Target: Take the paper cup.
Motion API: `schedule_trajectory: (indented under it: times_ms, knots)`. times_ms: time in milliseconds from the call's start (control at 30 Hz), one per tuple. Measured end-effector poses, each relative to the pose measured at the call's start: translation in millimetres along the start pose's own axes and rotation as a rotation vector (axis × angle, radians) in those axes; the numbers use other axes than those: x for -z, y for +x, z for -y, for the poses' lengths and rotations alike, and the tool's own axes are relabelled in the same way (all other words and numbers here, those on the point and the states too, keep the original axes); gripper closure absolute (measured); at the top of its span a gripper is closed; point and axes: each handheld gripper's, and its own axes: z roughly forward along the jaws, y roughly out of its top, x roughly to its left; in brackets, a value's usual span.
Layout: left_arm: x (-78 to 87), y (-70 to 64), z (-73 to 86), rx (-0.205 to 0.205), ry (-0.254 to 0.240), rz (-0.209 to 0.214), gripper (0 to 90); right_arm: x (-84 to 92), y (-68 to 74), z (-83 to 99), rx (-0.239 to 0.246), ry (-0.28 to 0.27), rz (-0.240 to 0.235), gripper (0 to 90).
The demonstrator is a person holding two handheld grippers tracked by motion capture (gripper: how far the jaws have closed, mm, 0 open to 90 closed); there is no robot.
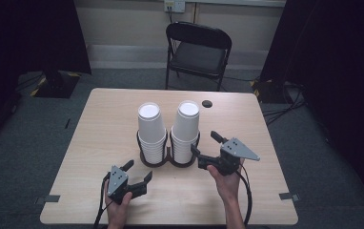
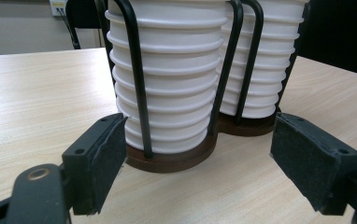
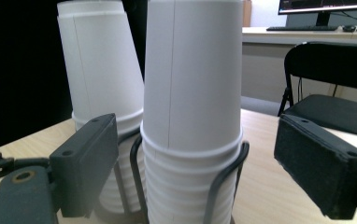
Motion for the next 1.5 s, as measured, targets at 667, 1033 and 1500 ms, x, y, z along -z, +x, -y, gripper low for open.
schedule_trajectory:
  times_ms: [667,1033,1500]
  knots:
    - [0.7,0.4,0.1,-0.005,-0.004,-0.005,18.4,-39.0,-6.1,-49.1,0.032,-0.010,-0.053,13.0]
    - [1.1,0.2,0.5,0.005,-0.011,0.003,18.5,-72.7,-13.8,-53.4,-0.007,0.020,-0.095,12.9]
    - [1.2,-0.2,0.6,0.003,-0.014,0.002,18.4,-93.1,-14.9,-32.4,-0.032,0.087,-0.107,12.6]
